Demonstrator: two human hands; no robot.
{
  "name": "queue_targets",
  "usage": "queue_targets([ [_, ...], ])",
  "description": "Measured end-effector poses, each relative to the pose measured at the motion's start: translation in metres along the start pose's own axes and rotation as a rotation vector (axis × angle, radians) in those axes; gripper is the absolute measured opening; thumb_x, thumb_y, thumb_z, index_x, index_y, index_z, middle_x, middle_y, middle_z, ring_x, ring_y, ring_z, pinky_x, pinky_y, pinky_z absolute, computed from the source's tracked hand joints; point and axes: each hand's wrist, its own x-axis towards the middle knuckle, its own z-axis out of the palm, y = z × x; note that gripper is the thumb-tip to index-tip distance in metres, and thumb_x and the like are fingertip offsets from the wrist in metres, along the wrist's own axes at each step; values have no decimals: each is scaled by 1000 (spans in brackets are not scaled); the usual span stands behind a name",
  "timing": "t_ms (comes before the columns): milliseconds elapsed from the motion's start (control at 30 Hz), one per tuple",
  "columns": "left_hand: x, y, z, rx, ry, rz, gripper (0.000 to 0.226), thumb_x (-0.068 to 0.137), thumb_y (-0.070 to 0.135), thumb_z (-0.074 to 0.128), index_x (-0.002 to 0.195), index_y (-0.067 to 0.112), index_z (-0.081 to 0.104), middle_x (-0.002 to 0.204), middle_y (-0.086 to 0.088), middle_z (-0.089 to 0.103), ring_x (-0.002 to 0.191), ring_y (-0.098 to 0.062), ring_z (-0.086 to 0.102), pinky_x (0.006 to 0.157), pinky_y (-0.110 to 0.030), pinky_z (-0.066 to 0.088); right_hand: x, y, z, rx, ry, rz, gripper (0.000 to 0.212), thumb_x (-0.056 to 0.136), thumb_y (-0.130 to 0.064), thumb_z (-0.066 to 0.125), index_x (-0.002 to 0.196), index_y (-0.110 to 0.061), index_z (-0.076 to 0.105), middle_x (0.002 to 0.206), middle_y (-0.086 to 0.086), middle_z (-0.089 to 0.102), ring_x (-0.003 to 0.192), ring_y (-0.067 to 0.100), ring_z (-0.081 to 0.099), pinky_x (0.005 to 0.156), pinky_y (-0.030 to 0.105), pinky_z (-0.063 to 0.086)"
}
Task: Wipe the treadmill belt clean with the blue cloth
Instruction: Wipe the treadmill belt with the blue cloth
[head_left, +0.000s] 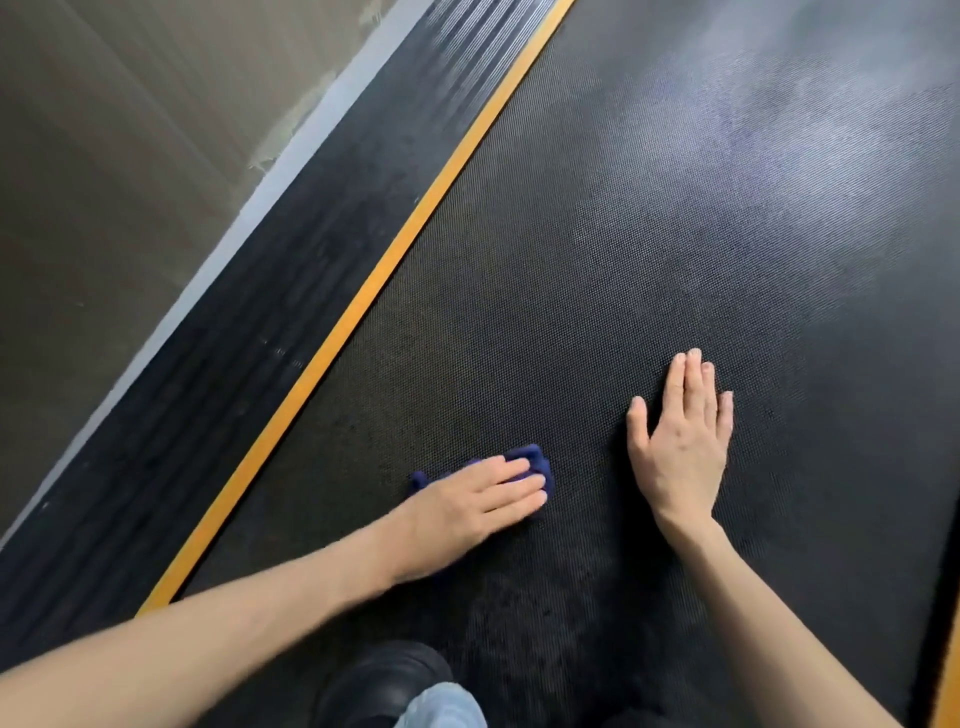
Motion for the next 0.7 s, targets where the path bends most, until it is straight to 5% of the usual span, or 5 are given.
queue_targets([
  [167, 11, -80, -13, 60, 169, -473, 64, 71, -16, 57, 132, 5, 49, 136, -9, 51, 130, -30, 41, 113, -41, 24, 1, 1, -2, 14, -10, -7, 65, 93, -43, 26, 148, -7, 22, 156, 7, 17, 144, 19, 11, 118, 38, 3],
  [333, 31, -74, -21, -99, 305, -849, 61, 76, -18, 43, 132, 6, 48, 135, -12, 50, 131, -31, 39, 114, -30, 16, 0, -5, -1, 36, 3, 23, 65, 92, -41, 28, 147, -6, 24, 155, 8, 21, 144, 21, 15, 118, 40, 5],
  [533, 36, 19, 18, -89, 192, -292, 55, 79, -6, 34, 130, 6, 51, 136, -6, 51, 130, -24, 41, 111, -35, 29, 0, -3, -2, 42, 4, 34, 65, 91, -41, 28, 146, -6, 26, 154, 9, 23, 143, 22, 18, 117, 40, 6],
  [600, 40, 0, 10, -46, 220, -352, 55, 79, -7, 35, 130, 6, 52, 135, -6, 52, 130, -26, 43, 110, -37, 32, 0, -5, -3, 41, -7, 29, 66, 91, -40, 27, 146, -6, 25, 155, 9, 21, 143, 22, 16, 117, 41, 6],
  [700, 48, -52, -3, -102, 294, -704, 66, 72, -21, 47, 134, 4, 47, 138, -12, 47, 133, -31, 36, 114, -40, 23, 4, -20, -9, 107, -55, 85, 64, 91, -28, 35, 148, -5, 18, 157, 9, 10, 145, 24, 8, 118, 44, 5],
])
